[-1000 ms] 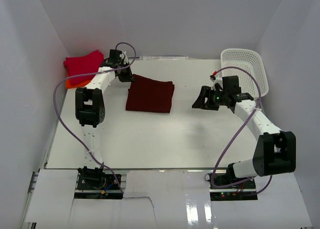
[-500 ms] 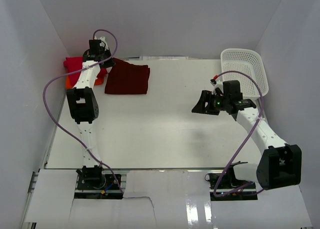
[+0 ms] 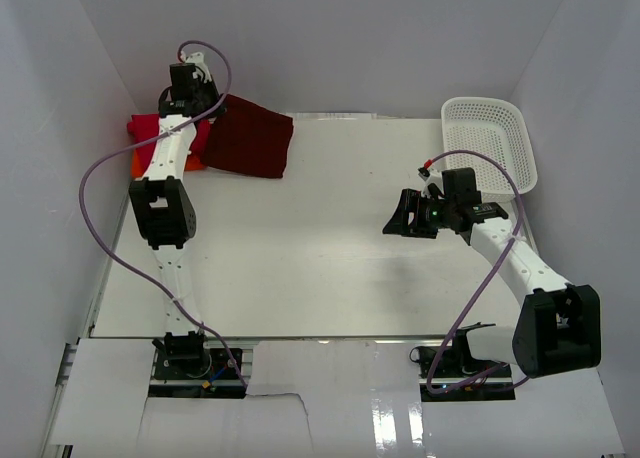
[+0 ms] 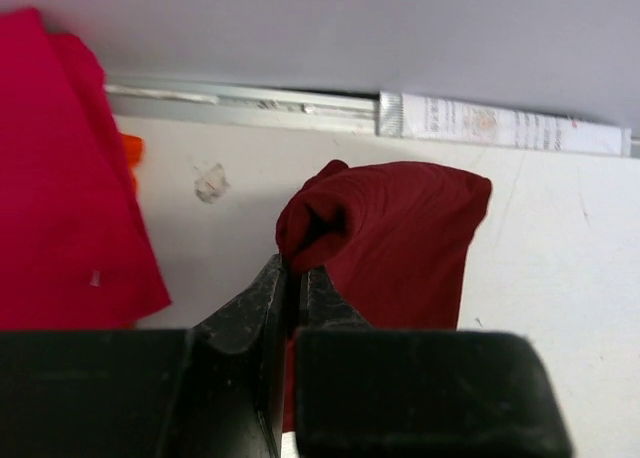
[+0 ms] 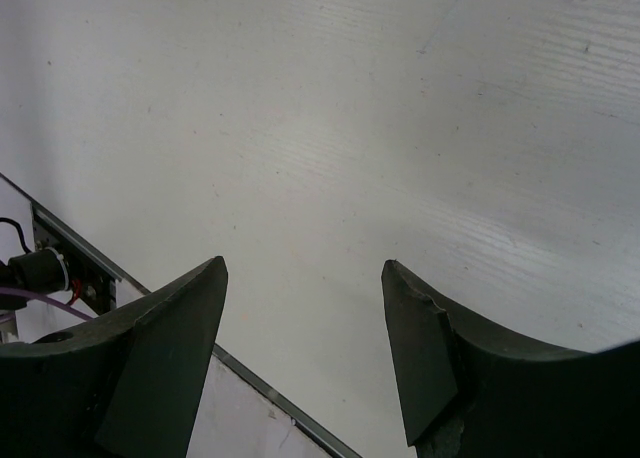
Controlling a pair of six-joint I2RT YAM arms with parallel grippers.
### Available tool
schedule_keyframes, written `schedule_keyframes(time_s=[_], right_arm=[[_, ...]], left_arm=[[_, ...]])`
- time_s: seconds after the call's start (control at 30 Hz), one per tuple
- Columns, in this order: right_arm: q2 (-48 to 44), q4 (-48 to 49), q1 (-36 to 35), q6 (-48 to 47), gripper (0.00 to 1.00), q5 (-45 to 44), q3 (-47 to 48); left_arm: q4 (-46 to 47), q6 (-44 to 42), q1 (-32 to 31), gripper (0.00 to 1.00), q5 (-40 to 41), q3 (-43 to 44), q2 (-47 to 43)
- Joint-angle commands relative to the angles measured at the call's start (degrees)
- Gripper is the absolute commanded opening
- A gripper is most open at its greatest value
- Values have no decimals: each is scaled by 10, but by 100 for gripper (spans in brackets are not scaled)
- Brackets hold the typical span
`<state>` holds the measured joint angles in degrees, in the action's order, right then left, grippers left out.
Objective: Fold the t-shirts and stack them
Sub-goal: Put the neatly folded tshirt into the corner of the board with the left arm
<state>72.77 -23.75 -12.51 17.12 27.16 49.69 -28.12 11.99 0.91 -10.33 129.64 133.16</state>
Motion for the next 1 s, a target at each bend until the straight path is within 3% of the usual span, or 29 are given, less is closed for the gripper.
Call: schedule_keyframes(time_s=[0.0,0.37,0.63,0.8,0.97], right_arm=[[-2,5,-6,-10,70,4,-7],[-2,-12,-24,-7,70,-1,-17],[5,-2,-46,5,70,-8,-37],[10,-2,-70,16,70,-20,-39],[11,-1,-84,25,70,-24,-43]], left_arm=[[31,-20,19,0,35,29,-63],[60,-69,56,0,83,-11,-83],[81,-50,110,0,71,2,-87],[141,-36,133,0,86,-46,-115],[148,-37,150,0,80,-8,-88]])
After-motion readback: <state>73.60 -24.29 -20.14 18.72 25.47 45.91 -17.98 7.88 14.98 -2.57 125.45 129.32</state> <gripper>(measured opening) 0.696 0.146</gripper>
